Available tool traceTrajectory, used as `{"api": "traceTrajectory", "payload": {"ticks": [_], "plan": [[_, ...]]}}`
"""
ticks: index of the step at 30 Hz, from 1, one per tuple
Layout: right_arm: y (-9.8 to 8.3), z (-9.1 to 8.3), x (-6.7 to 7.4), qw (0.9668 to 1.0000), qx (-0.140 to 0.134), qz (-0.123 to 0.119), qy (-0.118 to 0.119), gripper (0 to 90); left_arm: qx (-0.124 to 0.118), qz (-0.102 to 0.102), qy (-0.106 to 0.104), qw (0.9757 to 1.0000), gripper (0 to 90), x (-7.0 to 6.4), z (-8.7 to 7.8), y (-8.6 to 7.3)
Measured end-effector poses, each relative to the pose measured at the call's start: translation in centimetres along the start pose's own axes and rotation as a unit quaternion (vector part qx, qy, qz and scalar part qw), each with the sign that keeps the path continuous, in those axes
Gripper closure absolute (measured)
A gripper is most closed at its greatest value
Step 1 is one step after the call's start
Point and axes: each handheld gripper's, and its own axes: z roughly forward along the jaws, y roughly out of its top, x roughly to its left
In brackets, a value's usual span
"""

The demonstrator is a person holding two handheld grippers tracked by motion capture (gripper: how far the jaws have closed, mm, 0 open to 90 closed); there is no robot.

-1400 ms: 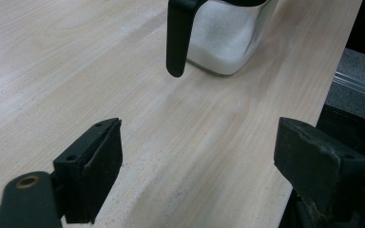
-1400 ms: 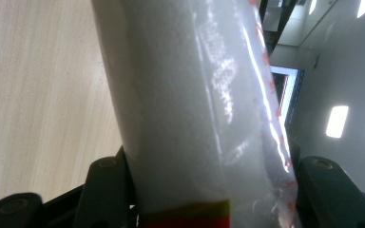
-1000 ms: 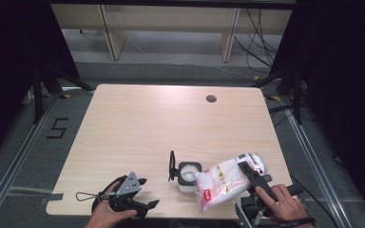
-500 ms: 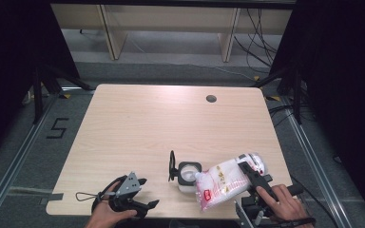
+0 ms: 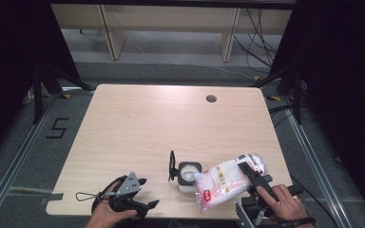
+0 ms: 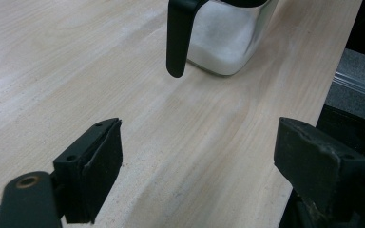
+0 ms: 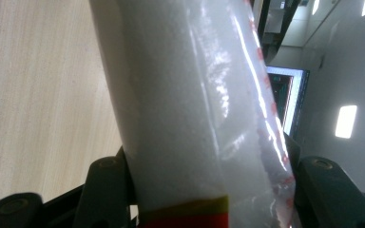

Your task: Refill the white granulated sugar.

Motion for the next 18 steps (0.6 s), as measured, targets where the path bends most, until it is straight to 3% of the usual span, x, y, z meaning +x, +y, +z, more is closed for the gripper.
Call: {"api": "traceTrajectory", "payload": {"ticks": [1, 4, 6, 9, 11, 12, 14, 15, 16, 18], "plan": [[0.08, 0.02, -0.22, 0.9999, 0.000, -0.015, -0.001, 49.6, 0.000, 0.000, 0.000, 1.0000, 16.2, 0.00, 0.00, -0.01], [0.05, 0.02, -0.09, 0.9999, -0.001, -0.011, 0.002, 49.6, 0.001, 0.002, -0.001, 1.0000, 16.2, -0.01, -0.02, -0.01], [0.08, 0.04, -0.27, 0.9998, 0.000, -0.021, -0.003, 49.6, 0.000, 0.000, 0.000, 1.0000, 16.2, 0.00, -0.01, -0.01], [-0.01, 0.00, -0.11, 0.9999, 0.003, -0.010, 0.001, 49.6, 0.000, 0.001, -0.001, 1.0000, 16.2, -0.02, -0.03, 0.00], [-0.01, 0.07, -0.27, 0.9998, 0.001, -0.021, -0.001, 49.6, 0.000, 0.000, 0.000, 1.0000, 16.2, 0.00, -0.01, -0.01], [-0.09, 0.08, 0.03, 1.0000, 0.003, -0.002, 0.001, 49.6, 0.000, 0.000, 0.000, 1.0000, 16.2, -0.01, -0.01, -0.02], [-0.11, 0.15, -0.24, 0.9998, -0.001, -0.021, 0.003, 49.6, 0.000, 0.001, 0.000, 1.0000, 16.2, -0.02, -0.03, 0.00], [-0.28, 0.13, 0.37, 0.9996, 0.009, 0.023, 0.010, 49.6, 0.000, 0.001, 0.000, 1.0000, 16.2, -0.01, -0.02, 0.00], [-0.27, 0.32, -0.06, 0.9999, -0.001, -0.009, 0.006, 49.6, -0.003, -0.003, -0.002, 1.0000, 16.2, -0.06, 0.02, -0.01], [-0.40, 0.40, 0.32, 0.9999, 0.003, 0.008, 0.010, 49.7, 0.000, 0.000, 0.000, 1.0000, 16.2, -0.01, -0.02, -0.01]]}}
